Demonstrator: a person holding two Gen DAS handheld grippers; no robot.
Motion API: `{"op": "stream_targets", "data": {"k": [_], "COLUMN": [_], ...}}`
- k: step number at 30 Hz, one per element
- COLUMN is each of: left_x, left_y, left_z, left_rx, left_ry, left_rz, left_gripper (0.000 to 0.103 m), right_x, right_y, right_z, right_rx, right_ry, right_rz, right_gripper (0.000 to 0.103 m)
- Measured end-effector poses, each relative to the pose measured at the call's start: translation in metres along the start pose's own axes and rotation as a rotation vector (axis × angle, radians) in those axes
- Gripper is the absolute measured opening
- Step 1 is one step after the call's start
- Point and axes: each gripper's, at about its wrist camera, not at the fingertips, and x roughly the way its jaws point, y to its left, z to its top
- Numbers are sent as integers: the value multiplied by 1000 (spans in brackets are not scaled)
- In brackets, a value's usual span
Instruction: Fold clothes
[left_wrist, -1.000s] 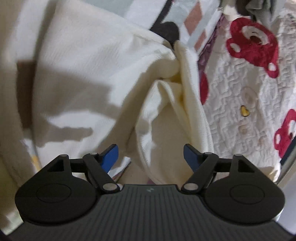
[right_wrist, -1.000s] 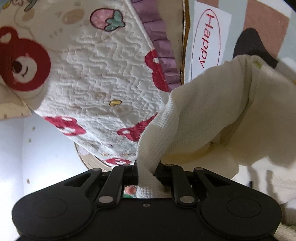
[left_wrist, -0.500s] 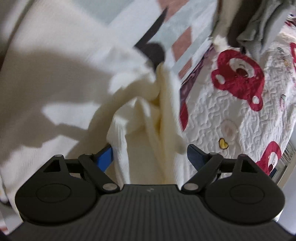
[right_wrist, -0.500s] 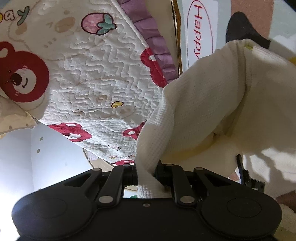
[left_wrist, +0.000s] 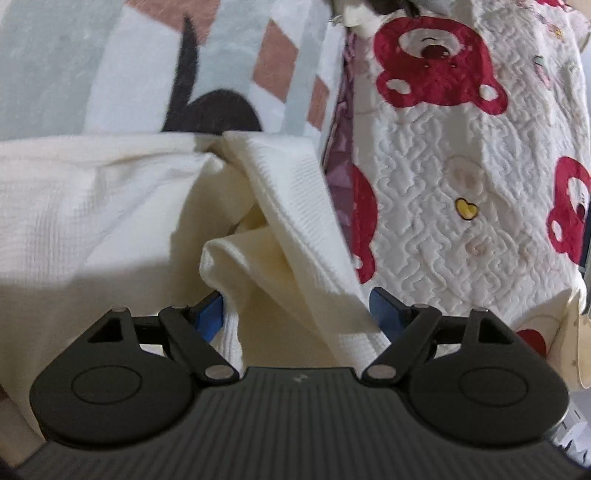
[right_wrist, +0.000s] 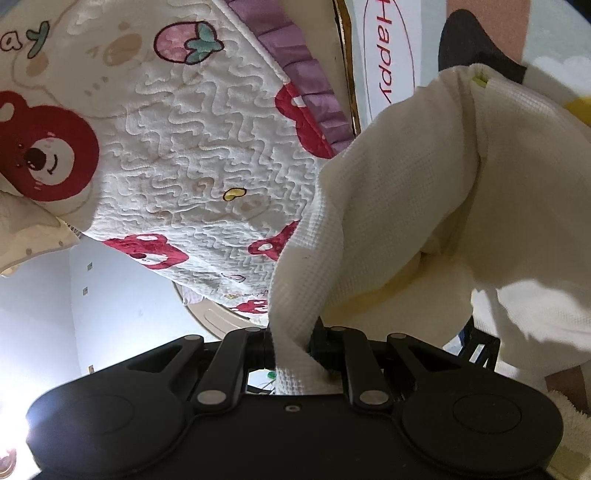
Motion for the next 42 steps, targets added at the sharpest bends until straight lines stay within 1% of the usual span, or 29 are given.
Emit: {"op": "stream_targets", "data": {"k": [1, 2, 3, 4, 5, 7, 8, 10, 12, 13, 14, 16, 17, 18, 20, 21, 22, 23, 24, 25, 26, 27, 28, 29, 31, 32, 35, 40, 42], "left_x": [1, 1, 2, 1, 0, -1, -5, -20, -34, -41, -48, -61, -68, -75, -70, -66, -62, -56, -57, -57, -59, -61, -62, -62, -63, -63, -62, -58, -59], "left_y": [-1, -3, -4, -12, -19, -34, -49, -71, -94, -106, -102, -95, -91, -87, -62, -50, -42, -39, -37, -40, -43, -46, -49, -50, -51, -51, -49, -50, -50], "left_z": [1, 3, 4, 5, 6, 8, 7, 2, -2, -4, -8, -14, -18, -21, -22, -20, -19, -19, -17, -17, -18, -19, -22, -24, -27, -28, -26, -27, -28], "left_rx": [25, 50, 75, 131, 188, 302, 413, 628, 803, 889, 923, 991, 1025, 1057, 1040, 1021, 1019, 1024, 1027, 1029, 1057, 1085, 1121, 1139, 1173, 1163, 1136, 1127, 1128], "left_ry": [6, 11, 17, 26, 34, 52, 50, 43, 60, 69, 88, 127, 147, 167, 201, 234, 269, 287, 304, 315, 318, 321, 317, 316, 315, 316, 315, 318, 322], "left_rz": [5, 11, 16, 13, 9, 3, 24, 39, 65, 78, 110, 175, 207, 239, 308, 339, 366, 379, 378, 367, 362, 357, 359, 368, 386, 392, 400, 408, 417], "left_gripper": [62, 52, 30, 12, 9, 6, 5, 4, 4, 3, 3, 3, 3, 3, 3, 3, 4, 5, 7, 14, 20, 33, 40, 41, 41, 41, 42, 42, 42], "right_x": [0, 1, 1, 1, 1, 0, -2, -7, -14, -19, -24, -41, -49, -56, -67, -71, -72, -72, -71, -70, -66, -60, -55, -50, -46, -45, -53, -54, -50], "right_y": [-1, -1, -1, -1, -1, -2, -2, -1, 0, 0, 0, 0, 0, -3, -14, -19, -25, -30, -30, -29, -25, -20, -16, -11, -6, -4, 3, 18, 25], "right_z": [0, -1, -1, -1, 0, 1, 2, 1, 0, -2, -4, -11, -15, -20, -29, -33, -37, -40, -44, -48, -53, -62, -70, -77, -86, -89, -83, -81, -75], "right_rx": [4, 5, 4, 4, 3, 5, 6, -9, -34, -60, -96, -223, -288, -358, -513, -584, -640, -693, -738, -784, -841, -932, -1024, -1101, -1168, -1189, -1142, -1119, -1075], "right_ry": [1, 4, 8, 12, 14, 17, 18, 23, 37, 55, 67, 63, 58, 41, 3, -14, -27, -37, -36, -34, -26, -14, -2, 7, 3, 0, -32, -89, -105], "right_rz": [3, 4, 4, 4, 3, 11, 17, 12, -2, -24, -54, -166, -226, -310, -530, -629, -692, -741, -745, -753, -777, -820, -861, -895, -915, -918, -865, -815, -768], "right_gripper": [17, 17, 17, 18, 18, 18, 18, 18, 19, 19, 19, 19, 19, 19, 19, 19, 19, 18, 18, 18, 21, 22, 25, 28, 29, 31, 36, 37, 45]}}
